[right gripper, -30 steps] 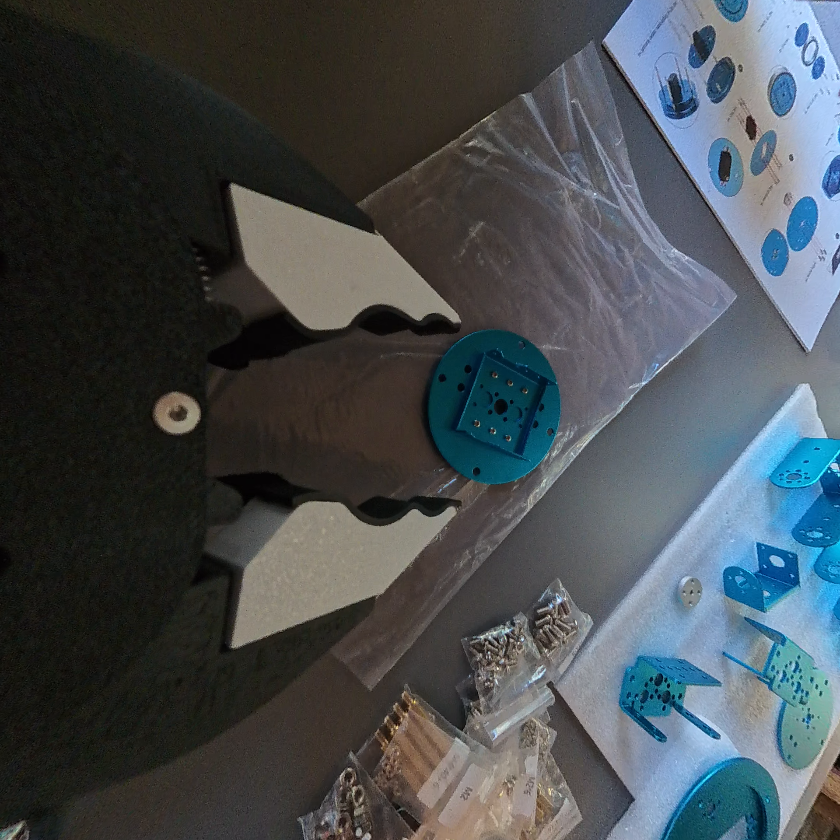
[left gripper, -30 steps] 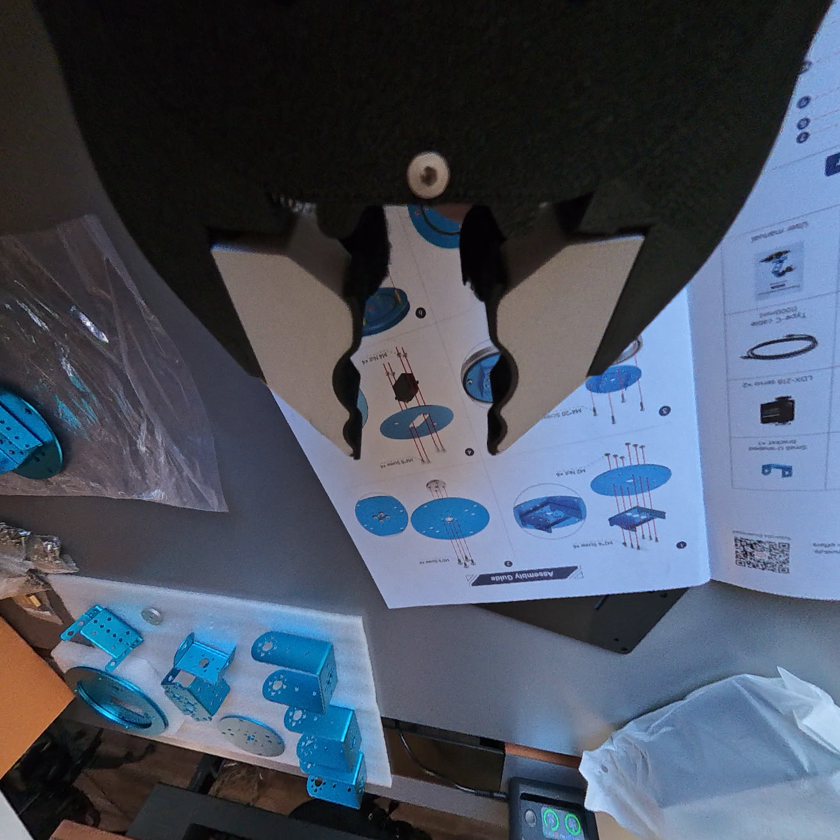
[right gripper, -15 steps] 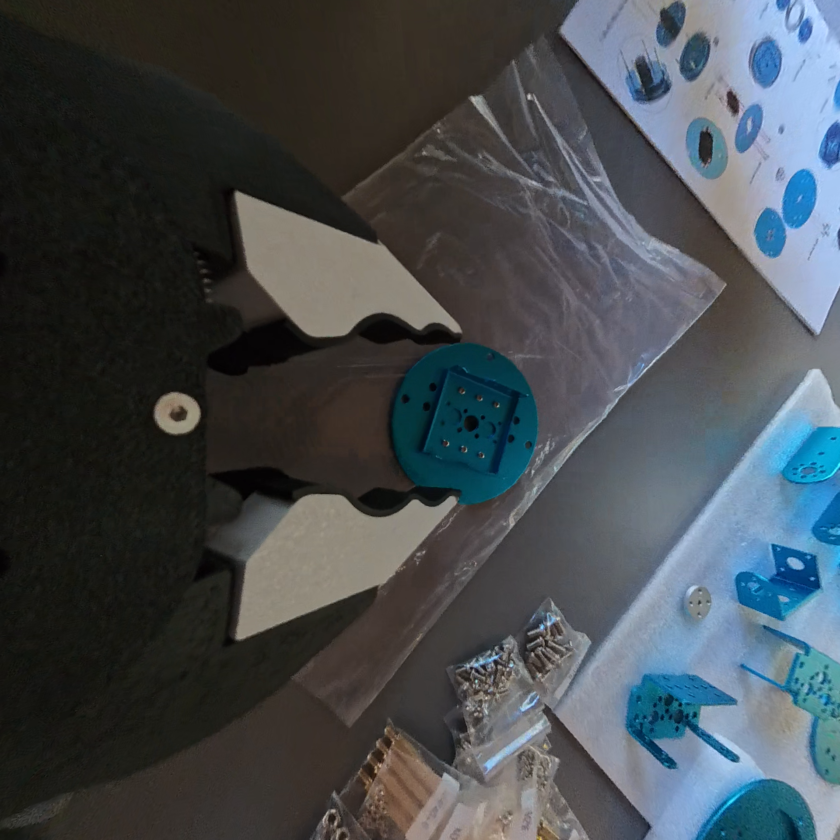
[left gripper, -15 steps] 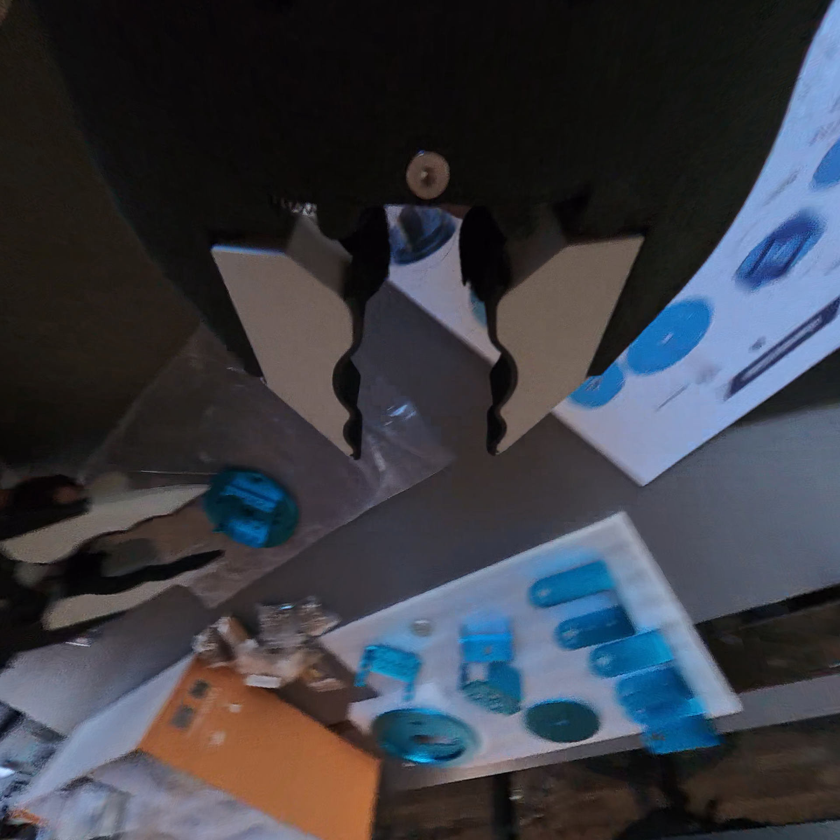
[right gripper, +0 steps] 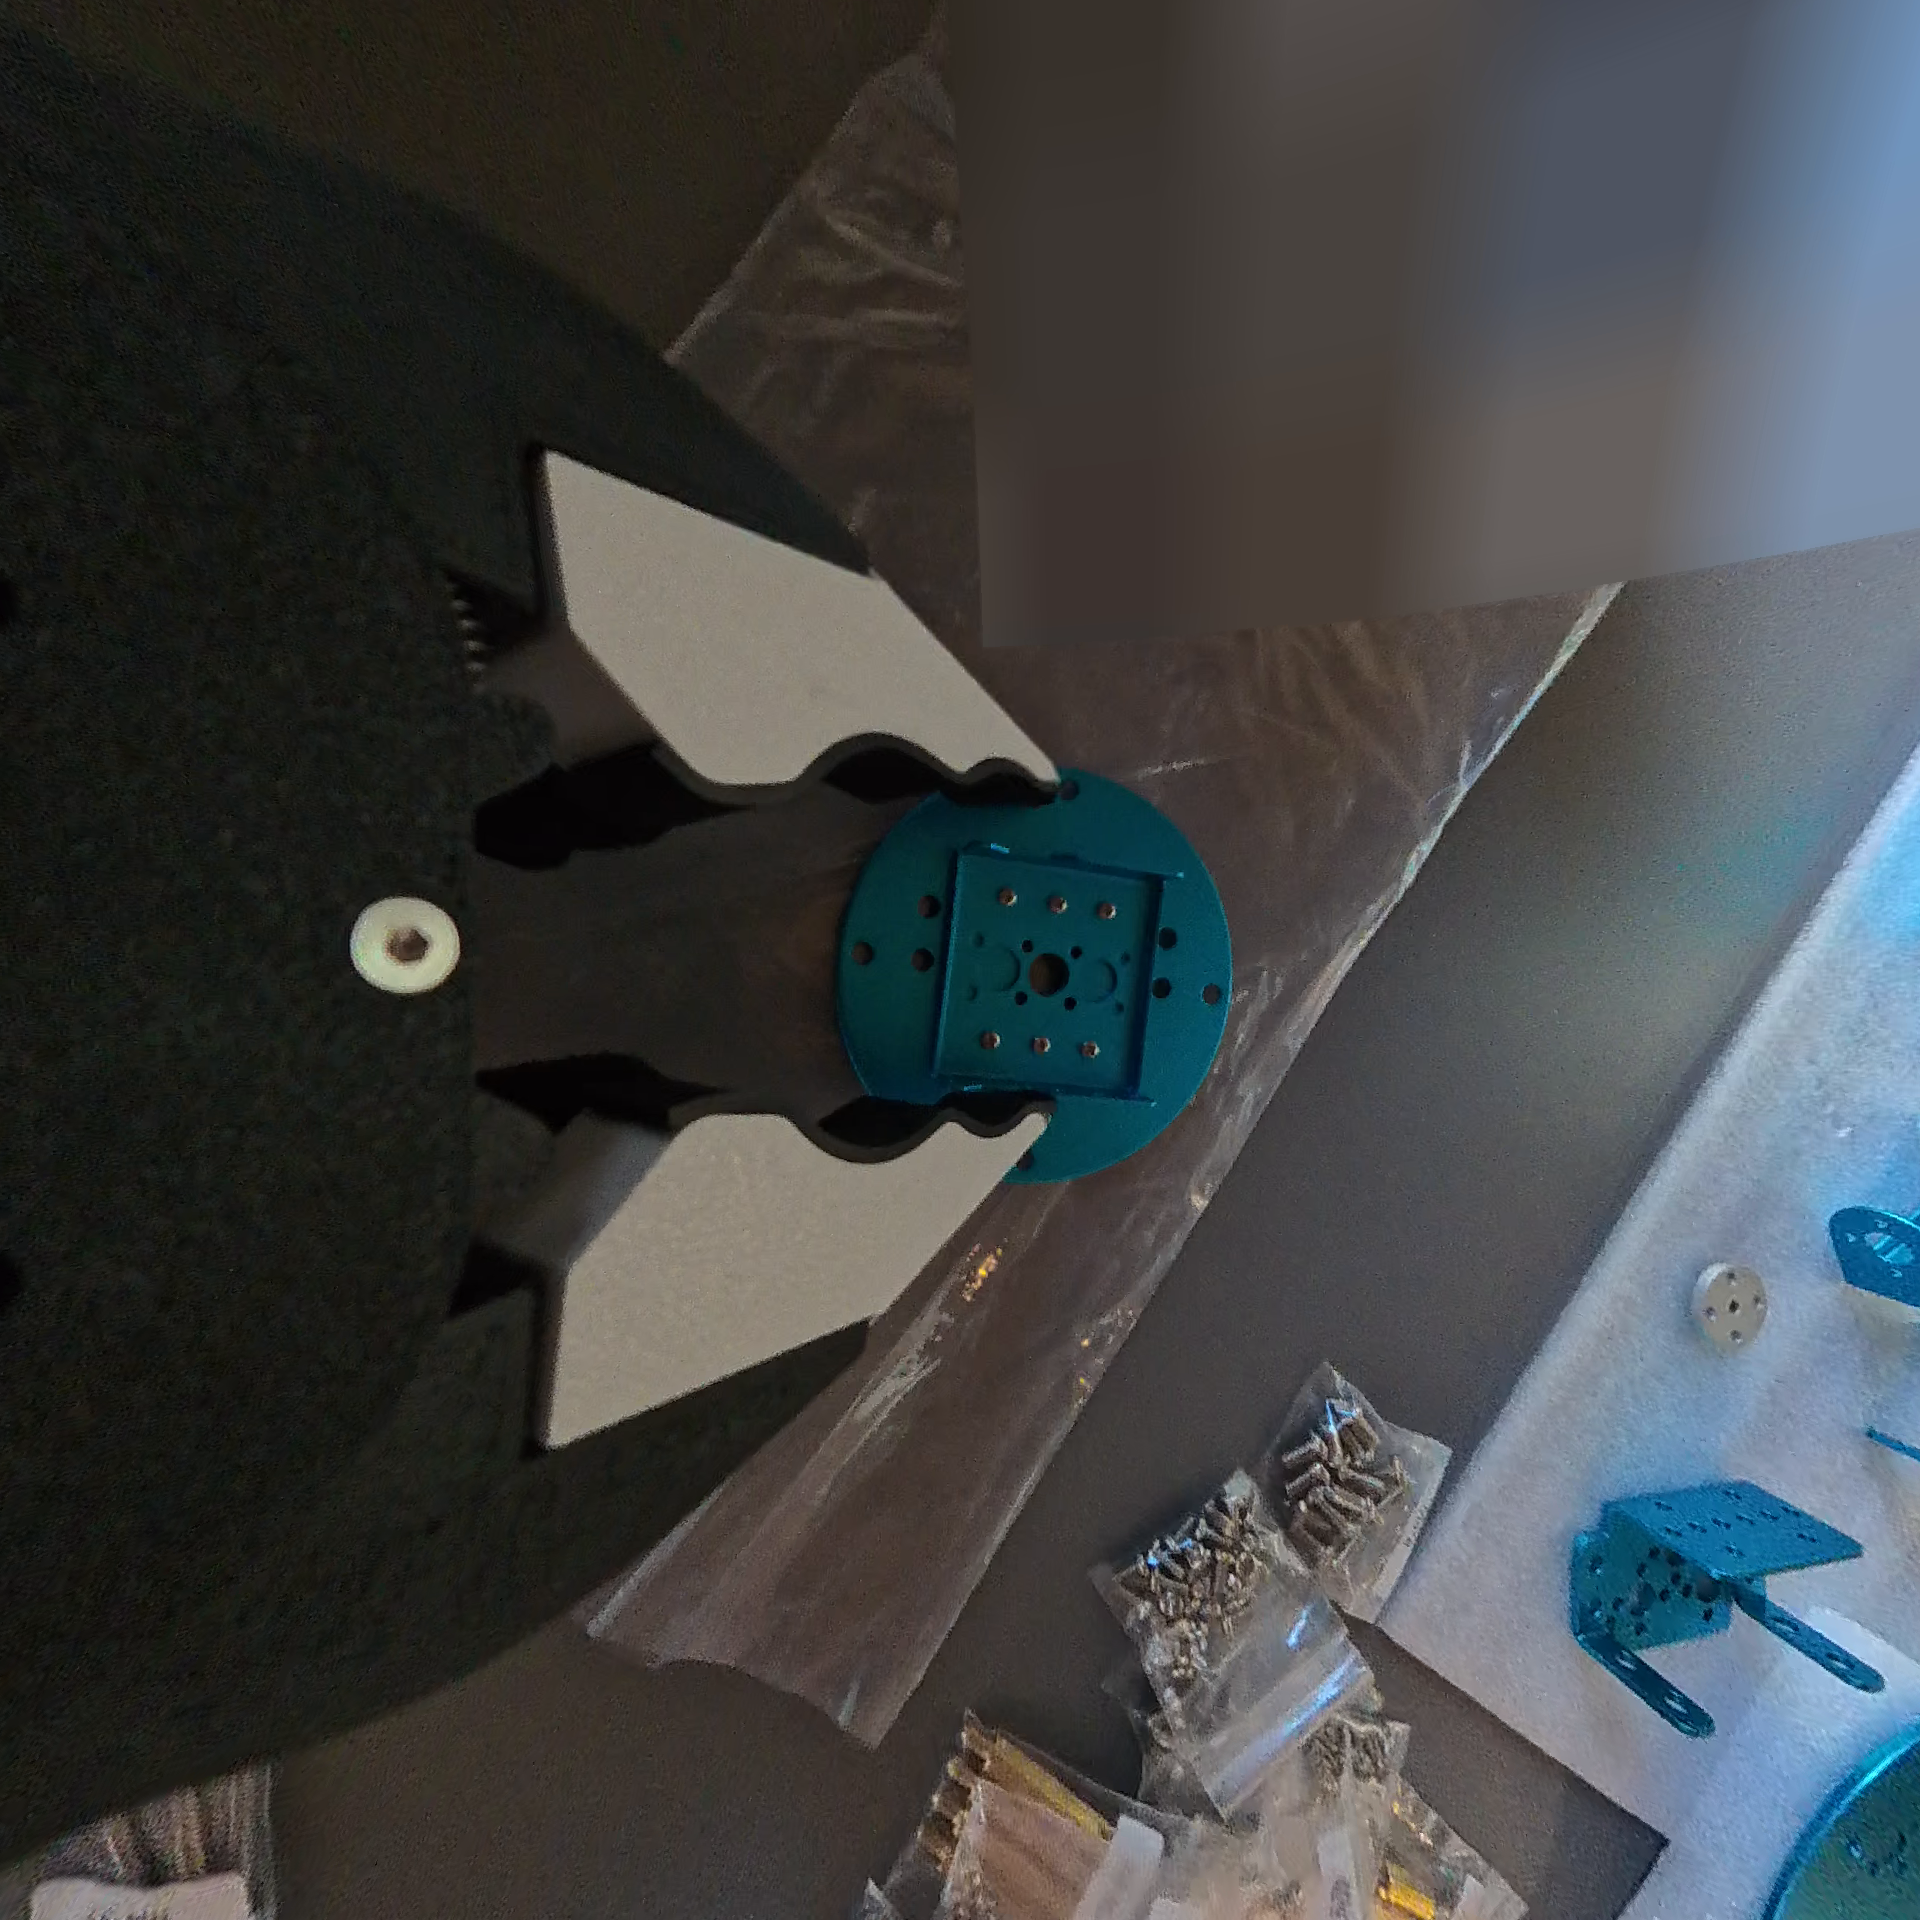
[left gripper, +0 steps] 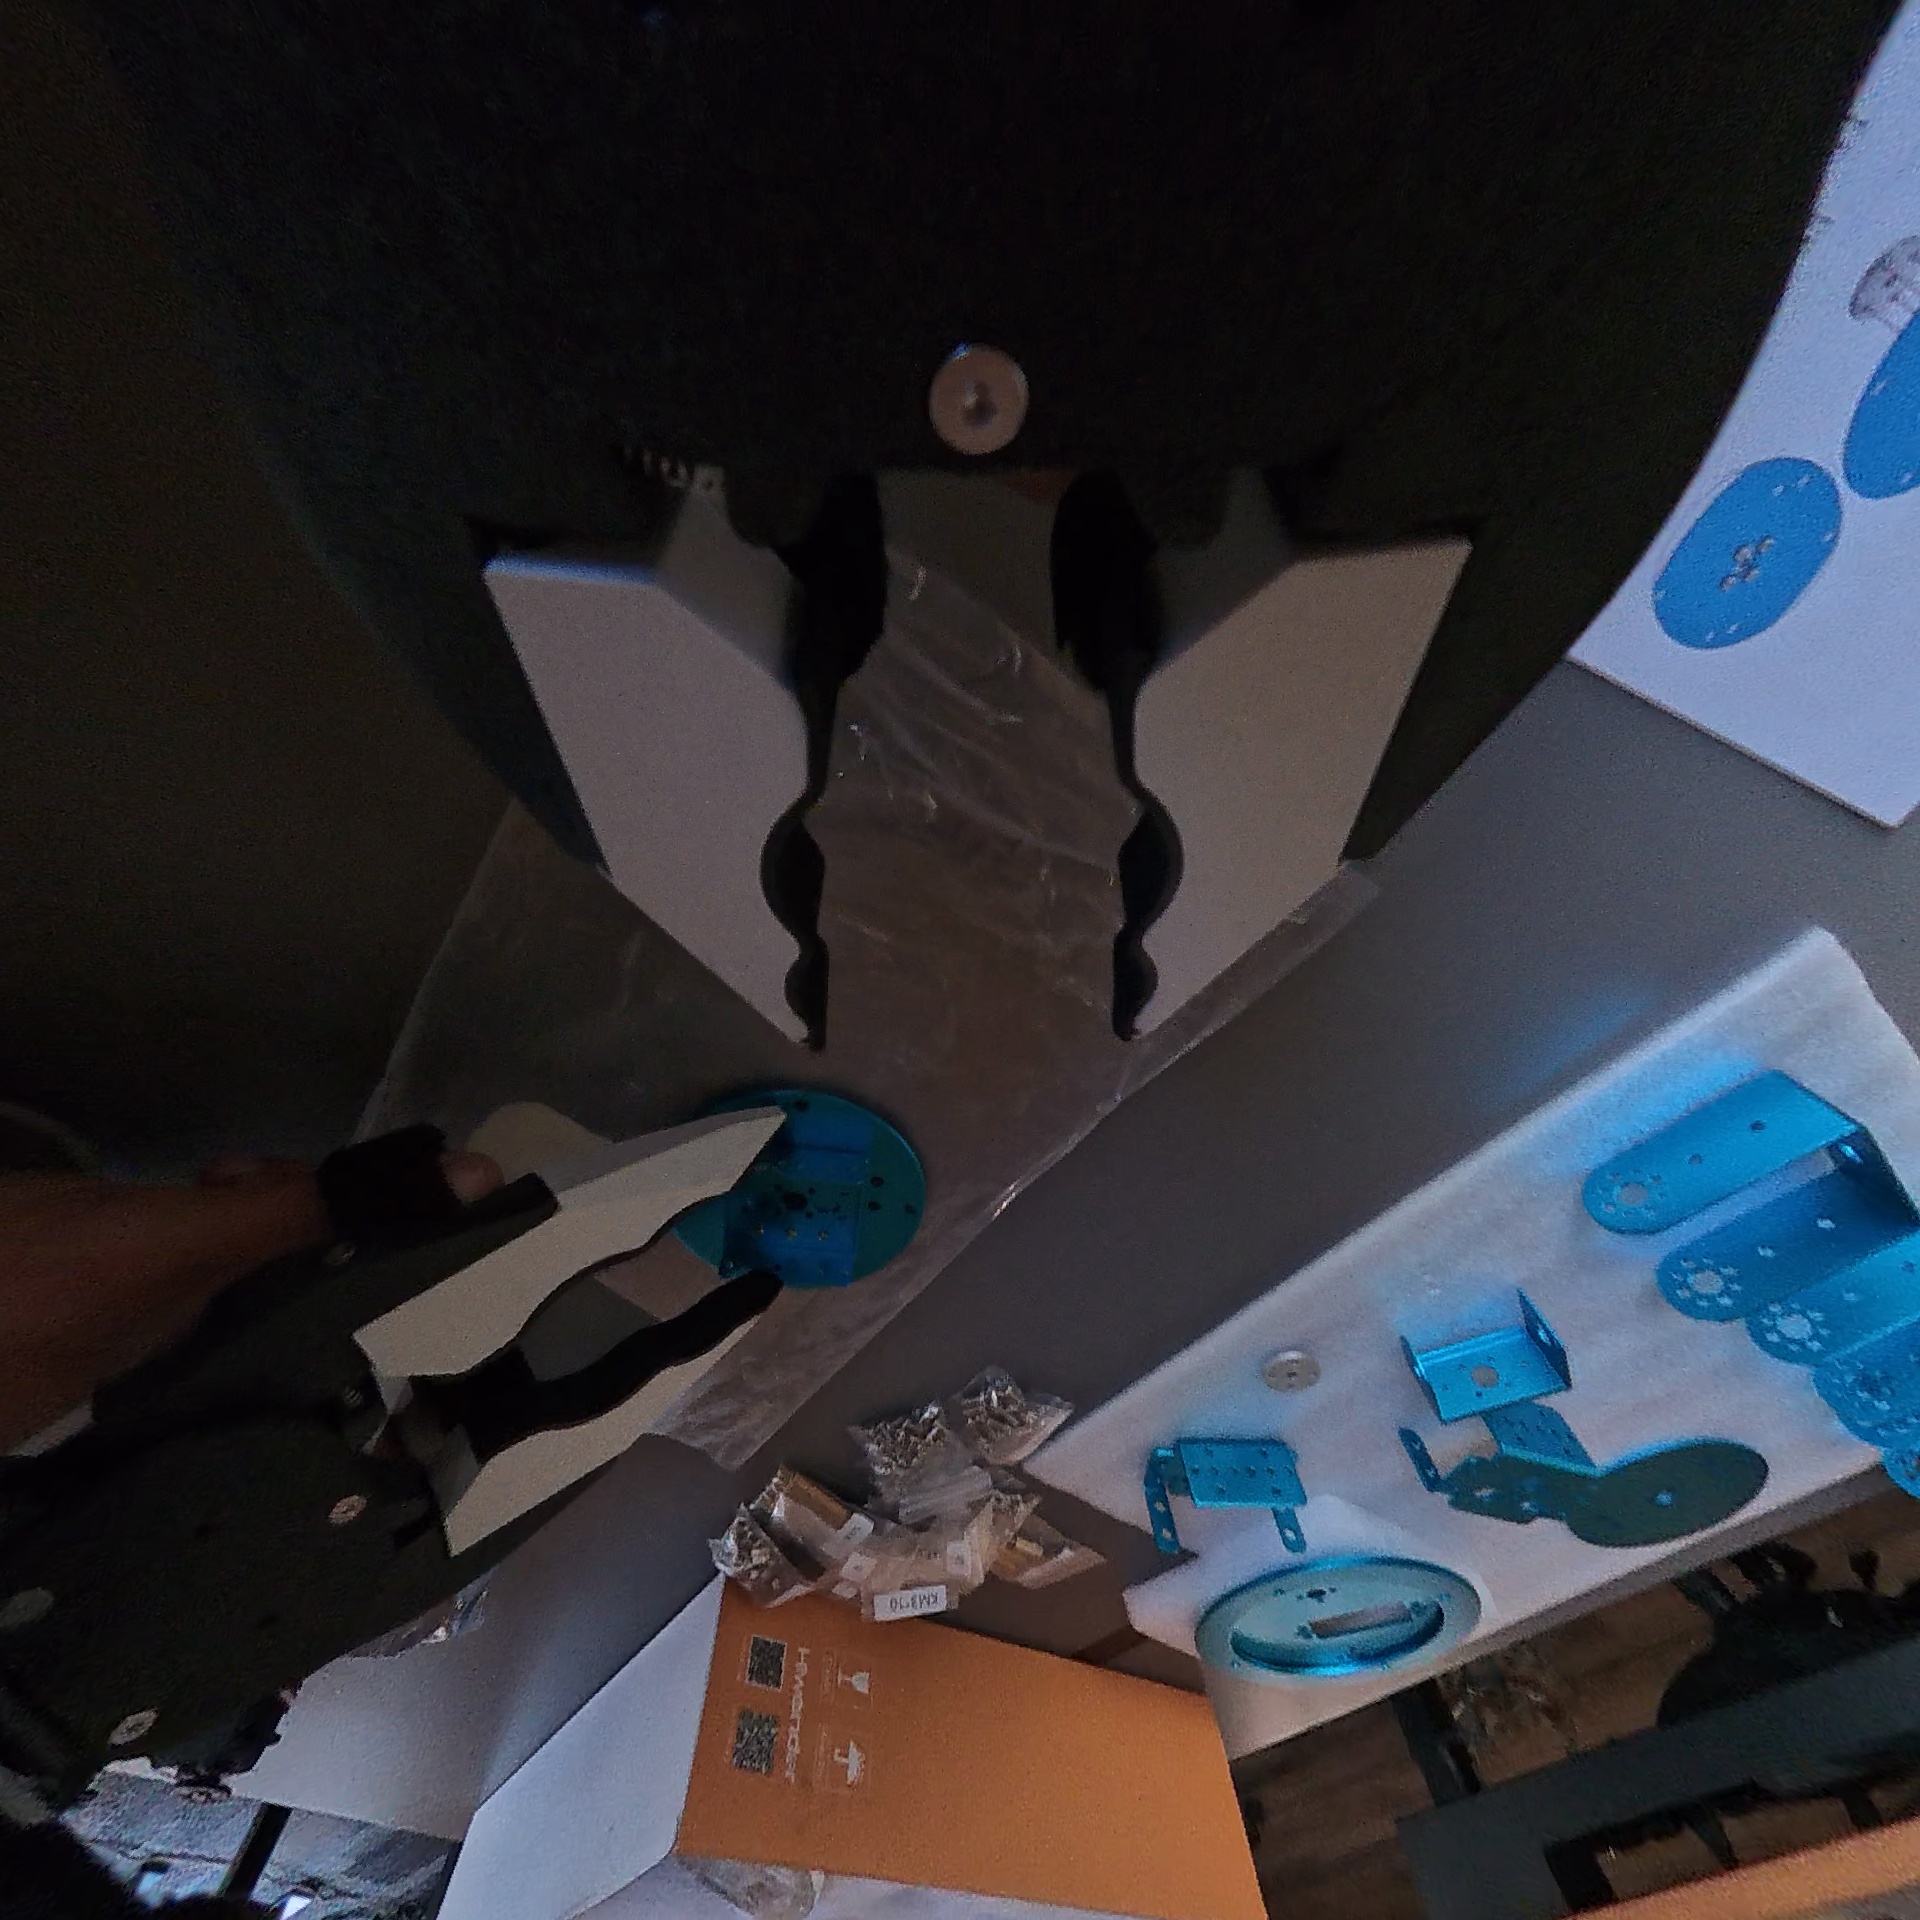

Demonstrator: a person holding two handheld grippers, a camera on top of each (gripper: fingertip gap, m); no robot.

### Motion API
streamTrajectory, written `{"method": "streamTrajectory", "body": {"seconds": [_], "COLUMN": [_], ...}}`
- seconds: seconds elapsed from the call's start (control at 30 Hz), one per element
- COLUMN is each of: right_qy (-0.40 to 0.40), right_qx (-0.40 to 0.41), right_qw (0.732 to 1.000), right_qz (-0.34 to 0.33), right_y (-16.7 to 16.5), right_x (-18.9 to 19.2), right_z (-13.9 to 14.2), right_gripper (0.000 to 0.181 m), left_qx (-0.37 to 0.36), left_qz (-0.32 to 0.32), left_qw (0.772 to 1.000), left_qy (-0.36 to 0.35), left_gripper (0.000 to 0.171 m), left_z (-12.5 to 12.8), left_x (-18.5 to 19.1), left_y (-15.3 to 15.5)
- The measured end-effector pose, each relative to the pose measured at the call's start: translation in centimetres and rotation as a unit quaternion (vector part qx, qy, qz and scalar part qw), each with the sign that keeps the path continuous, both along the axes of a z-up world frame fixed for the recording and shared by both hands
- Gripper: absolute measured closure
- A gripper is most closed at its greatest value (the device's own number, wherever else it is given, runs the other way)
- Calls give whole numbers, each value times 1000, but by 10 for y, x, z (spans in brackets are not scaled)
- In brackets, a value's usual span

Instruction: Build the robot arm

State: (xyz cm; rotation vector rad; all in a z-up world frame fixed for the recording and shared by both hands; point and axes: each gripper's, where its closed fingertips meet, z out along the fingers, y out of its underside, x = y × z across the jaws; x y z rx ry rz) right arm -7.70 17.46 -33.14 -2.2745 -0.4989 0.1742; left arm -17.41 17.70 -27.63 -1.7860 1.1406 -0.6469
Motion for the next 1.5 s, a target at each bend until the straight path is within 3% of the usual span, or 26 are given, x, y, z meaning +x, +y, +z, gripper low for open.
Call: {"method": "streamTrajectory", "body": {"seconds": [0.1,0.3,0.53,0.63,0.73,0.83,0.97,1.1,1.27,1.37,1.5], "right_qy": [-22,-22,-22,-30,-22,-8,-20,-7,11,3,-4], "right_qx": [14,22,67,81,77,48,7,-5,-9,-2,8], "right_qw": [1000,999,997,995,994,994,991,990,991,992,993], "right_qz": [-2,7,34,50,68,95,131,139,130,123,119], "right_y": [3,2,6,11,9,-3,-16,-19,-19,-18,-16], "right_x": [1,4,17,29,33,27,17,9,12,15,18], "right_z": [1,7,50,69,66,41,12,1,1,0,3], "right_gripper": [136,137,137,137,136,136,136,137,136,136,132], "left_qx": [-19,-15,-18,-27,-24,-48,-100,-120,-145,-174,-199], "left_qz": [1,3,12,13,14,29,51,92,122,134,151], "left_qw": [1000,1000,1000,1000,999,995,986,977,942,922,910], "left_qy": [-1,0,6,7,38,86,121,153,276,320,329], "left_gripper": [116,116,116,117,117,117,116,111,80,70,67], "left_z": [-3,-2,-3,18,59,88,94,73,6,-31,-58], "left_x": [-3,-5,-10,-15,-22,-22,4,53,103,117,120], "left_y": [0,2,11,21,41,74,142,243,349,381,399]}}
